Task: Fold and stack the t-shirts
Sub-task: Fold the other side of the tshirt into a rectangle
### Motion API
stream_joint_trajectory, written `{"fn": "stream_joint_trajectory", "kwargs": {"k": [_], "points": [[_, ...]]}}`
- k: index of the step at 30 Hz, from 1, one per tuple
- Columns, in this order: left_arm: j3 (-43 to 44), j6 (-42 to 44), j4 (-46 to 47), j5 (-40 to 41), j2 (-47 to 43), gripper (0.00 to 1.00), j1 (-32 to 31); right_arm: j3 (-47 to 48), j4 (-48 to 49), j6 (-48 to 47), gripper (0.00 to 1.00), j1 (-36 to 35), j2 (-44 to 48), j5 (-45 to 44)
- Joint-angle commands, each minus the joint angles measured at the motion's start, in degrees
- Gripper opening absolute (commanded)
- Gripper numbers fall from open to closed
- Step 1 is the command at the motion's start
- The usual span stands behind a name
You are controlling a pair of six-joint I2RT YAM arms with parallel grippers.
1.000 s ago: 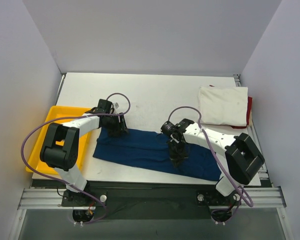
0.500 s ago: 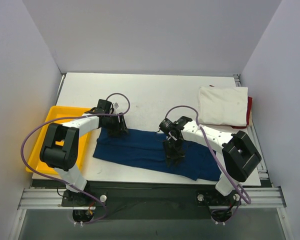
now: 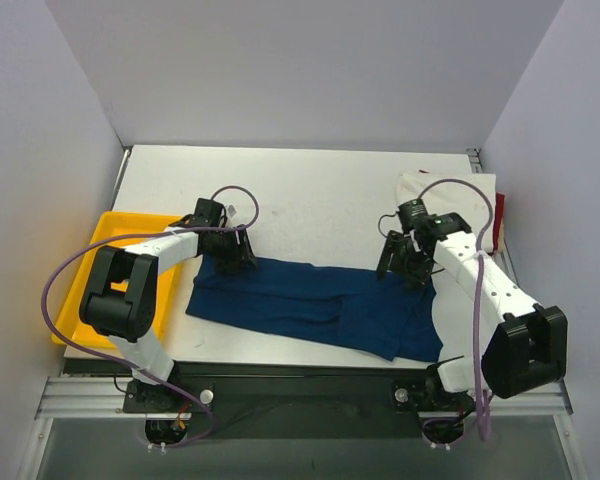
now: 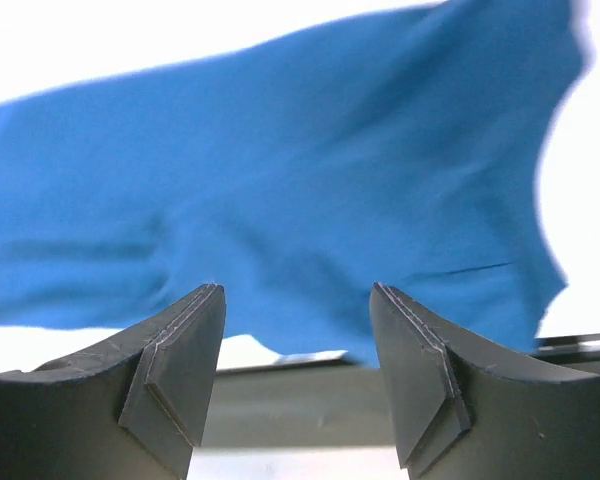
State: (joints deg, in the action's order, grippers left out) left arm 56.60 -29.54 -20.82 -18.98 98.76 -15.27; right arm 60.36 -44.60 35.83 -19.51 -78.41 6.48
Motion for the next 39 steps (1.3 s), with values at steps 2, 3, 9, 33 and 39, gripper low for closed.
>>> {"fn": "stream_joint_trajectory", "kwargs": {"k": [2, 3, 9, 33, 39], "points": [[2.4, -1.4, -2.6, 4.3, 1.1, 0.68, 0.5, -1.4, -3.1, -3.8, 0.61, 9.2, 0.0, -10.4], [2.9, -1.8, -2.6, 4.5, 1.4, 0.68, 0.5, -0.9, -2.3, -4.5, 0.61, 10.7, -0.3, -10.8], [6.5, -3.2, -3.8, 5.4, 3.2, 0.68, 0.5, 0.3, 0.9, -8.3, 0.61, 19.4, -5.4, -8.2], [6.0, -3.9, -5.6, 12.3, 5.8, 0.69, 0.4, -1.3, 9.4, -9.7, 0.08, 26.4, -17.4, -9.6], [5.4, -4.6, -6.3, 15.7, 4.6, 0.69, 0.4, -0.2, 9.3, -10.3, 0.02, 27.3, -19.0, -11.1]]}}
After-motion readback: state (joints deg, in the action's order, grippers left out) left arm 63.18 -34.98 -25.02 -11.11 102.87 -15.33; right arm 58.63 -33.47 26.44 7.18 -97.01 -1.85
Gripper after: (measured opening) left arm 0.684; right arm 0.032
